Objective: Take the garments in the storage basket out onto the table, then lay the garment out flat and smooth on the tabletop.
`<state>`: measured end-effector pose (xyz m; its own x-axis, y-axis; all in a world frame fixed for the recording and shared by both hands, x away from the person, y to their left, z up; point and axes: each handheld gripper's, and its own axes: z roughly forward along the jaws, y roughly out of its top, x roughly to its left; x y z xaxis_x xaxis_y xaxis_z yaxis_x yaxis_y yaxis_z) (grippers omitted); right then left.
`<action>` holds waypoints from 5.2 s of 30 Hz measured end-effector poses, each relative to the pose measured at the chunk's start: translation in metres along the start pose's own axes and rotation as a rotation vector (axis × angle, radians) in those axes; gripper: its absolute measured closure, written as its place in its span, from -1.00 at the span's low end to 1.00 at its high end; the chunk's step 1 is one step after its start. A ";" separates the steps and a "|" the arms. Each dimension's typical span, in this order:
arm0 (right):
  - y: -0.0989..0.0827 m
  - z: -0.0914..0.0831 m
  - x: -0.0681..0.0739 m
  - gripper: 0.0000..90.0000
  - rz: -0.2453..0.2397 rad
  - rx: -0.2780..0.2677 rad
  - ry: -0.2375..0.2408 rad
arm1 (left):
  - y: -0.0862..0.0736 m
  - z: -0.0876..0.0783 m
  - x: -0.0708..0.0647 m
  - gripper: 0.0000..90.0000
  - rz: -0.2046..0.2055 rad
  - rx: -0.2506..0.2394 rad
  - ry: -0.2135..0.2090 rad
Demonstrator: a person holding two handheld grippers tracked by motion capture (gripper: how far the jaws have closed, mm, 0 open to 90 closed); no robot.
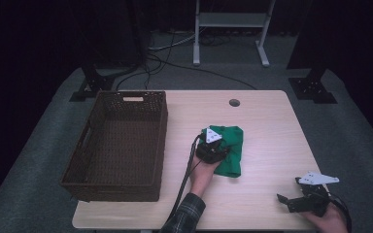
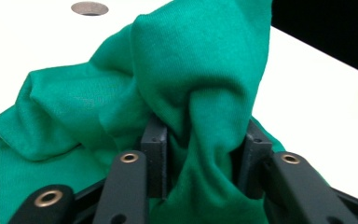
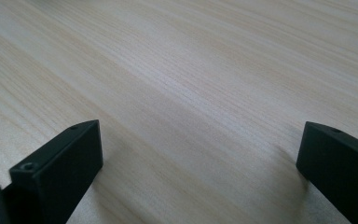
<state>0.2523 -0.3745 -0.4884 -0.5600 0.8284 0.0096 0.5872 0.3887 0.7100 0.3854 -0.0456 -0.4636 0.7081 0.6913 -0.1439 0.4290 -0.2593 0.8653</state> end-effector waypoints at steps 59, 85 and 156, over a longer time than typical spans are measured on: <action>-0.001 -0.001 0.001 -1.00 -0.005 0.000 0.005 | -0.043 -0.056 0.033 -1.00 0.032 0.186 0.183; -0.002 -0.002 0.002 -1.00 -0.004 0.001 0.006 | -0.061 -0.070 0.012 -1.00 0.078 0.258 0.146; 0.048 -0.007 0.015 -1.00 -0.047 -0.081 0.107 | -0.092 -0.116 -0.020 -1.00 0.180 0.279 0.021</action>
<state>0.2681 -0.3460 -0.4497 -0.6476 0.7605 0.0474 0.5123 0.3885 0.7659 0.2666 0.0429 -0.4848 0.7764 0.6301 0.0118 0.4370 -0.5518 0.7103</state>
